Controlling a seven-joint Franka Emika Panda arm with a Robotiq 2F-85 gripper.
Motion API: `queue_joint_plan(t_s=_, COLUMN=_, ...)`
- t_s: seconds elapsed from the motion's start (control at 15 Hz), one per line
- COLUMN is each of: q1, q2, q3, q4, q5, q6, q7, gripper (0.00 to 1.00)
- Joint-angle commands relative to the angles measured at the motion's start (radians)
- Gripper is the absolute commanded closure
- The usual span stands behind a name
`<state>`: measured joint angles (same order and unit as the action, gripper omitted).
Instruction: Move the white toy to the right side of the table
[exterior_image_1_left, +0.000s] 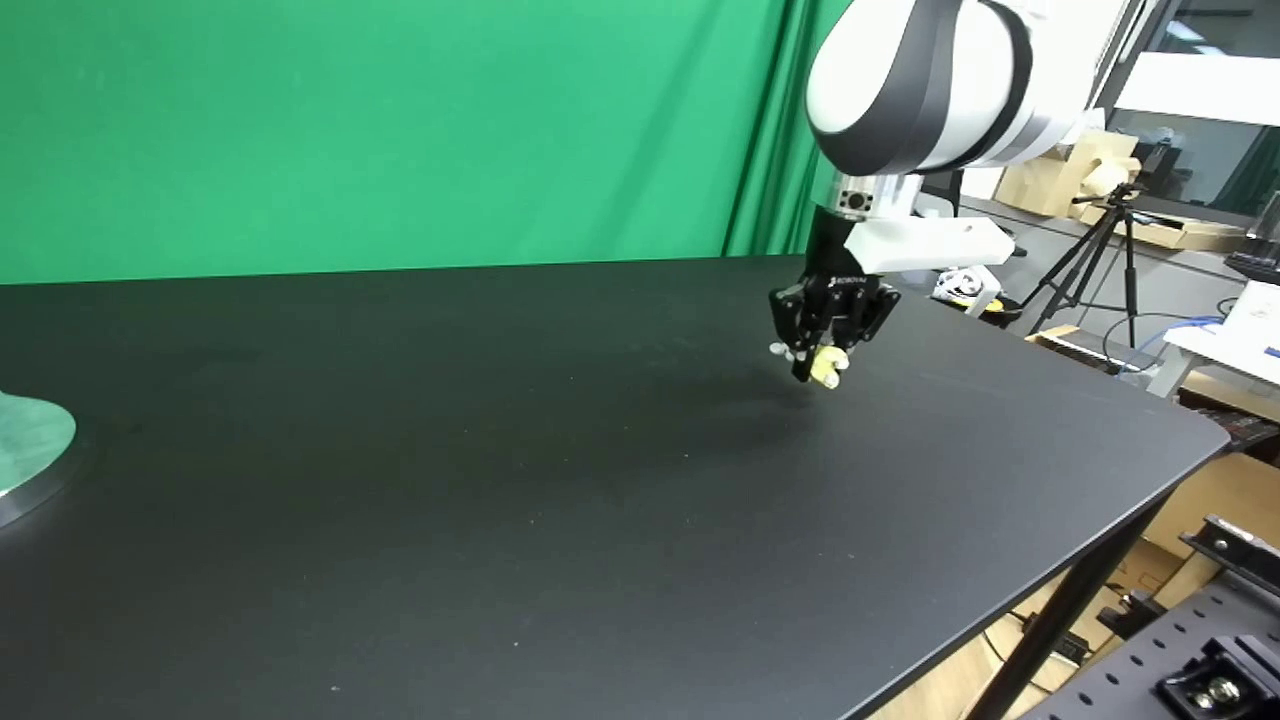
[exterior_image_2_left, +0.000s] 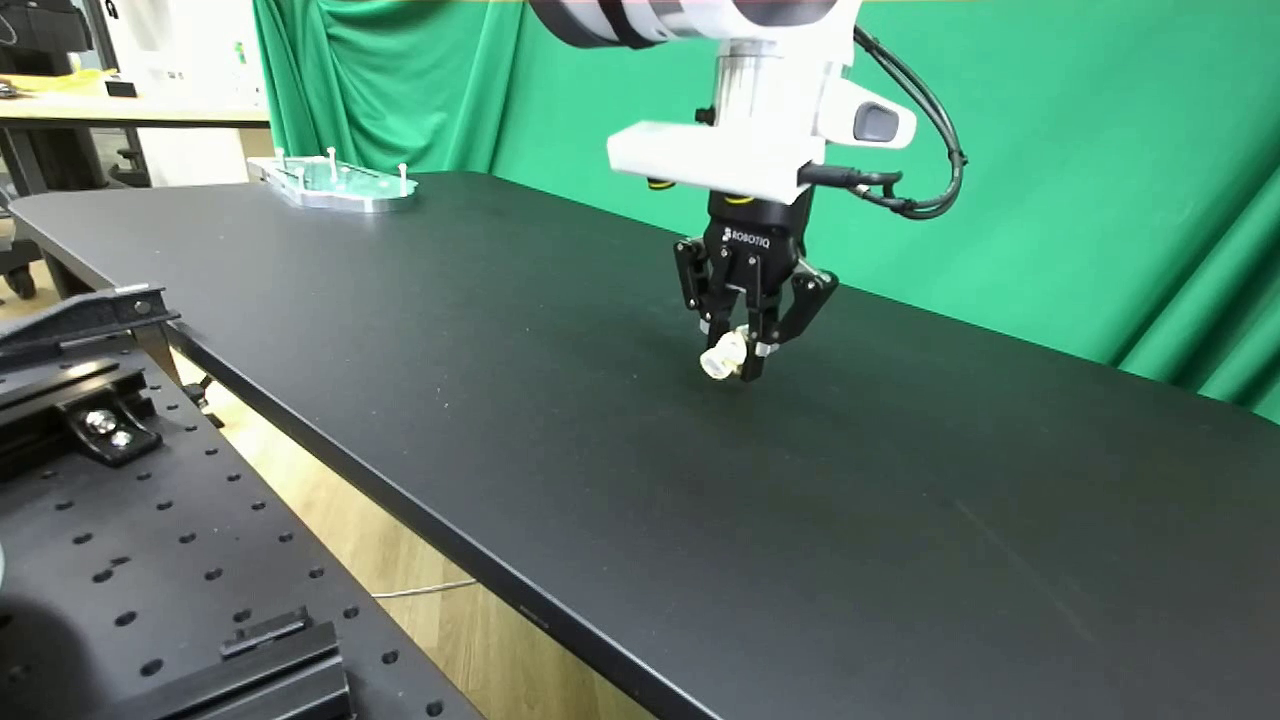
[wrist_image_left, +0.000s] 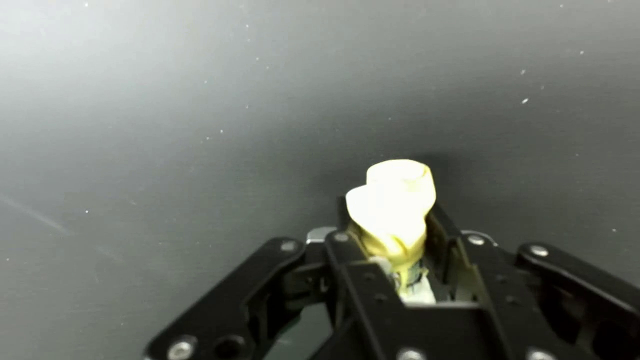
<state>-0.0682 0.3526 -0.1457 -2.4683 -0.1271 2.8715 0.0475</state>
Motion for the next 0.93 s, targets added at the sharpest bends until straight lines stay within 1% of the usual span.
queue_joint_plan(t_s=0.0, q1=-0.006, q2=0.001, q3=-0.003, q4=-0.013, q5=0.02, q6=0.022, q7=-0.016, gripper=0.32)
queue_joint_plan(t_s=0.27, q1=0.033, q2=-0.026, q3=-0.043, q4=-0.026, q5=-0.011, q6=0.057, q7=0.01, gripper=0.04)
queue_joint_plan(t_s=0.33, q1=0.044, q2=-0.037, q3=-0.054, q4=-0.027, q5=-0.015, q6=0.051, q7=0.018, gripper=0.01)
queue_joint_plan(t_s=0.4, q1=0.048, q2=-0.056, q3=-0.055, q4=-0.031, q5=-0.011, q6=0.038, q7=0.013, gripper=0.0)
queue_joint_plan(t_s=0.6, q1=0.086, q2=-0.115, q3=-0.094, q4=-0.044, q5=-0.055, q6=0.019, q7=0.027, gripper=0.0)
queue_joint_plan(t_s=0.73, q1=0.072, q2=-0.165, q3=-0.072, q4=-0.057, q5=-0.052, q6=-0.011, q7=0.0, gripper=0.0)
queue_joint_plan(t_s=0.87, q1=0.049, q2=-0.212, q3=-0.038, q4=-0.065, q5=-0.02, q6=-0.053, q7=-0.025, gripper=0.01)
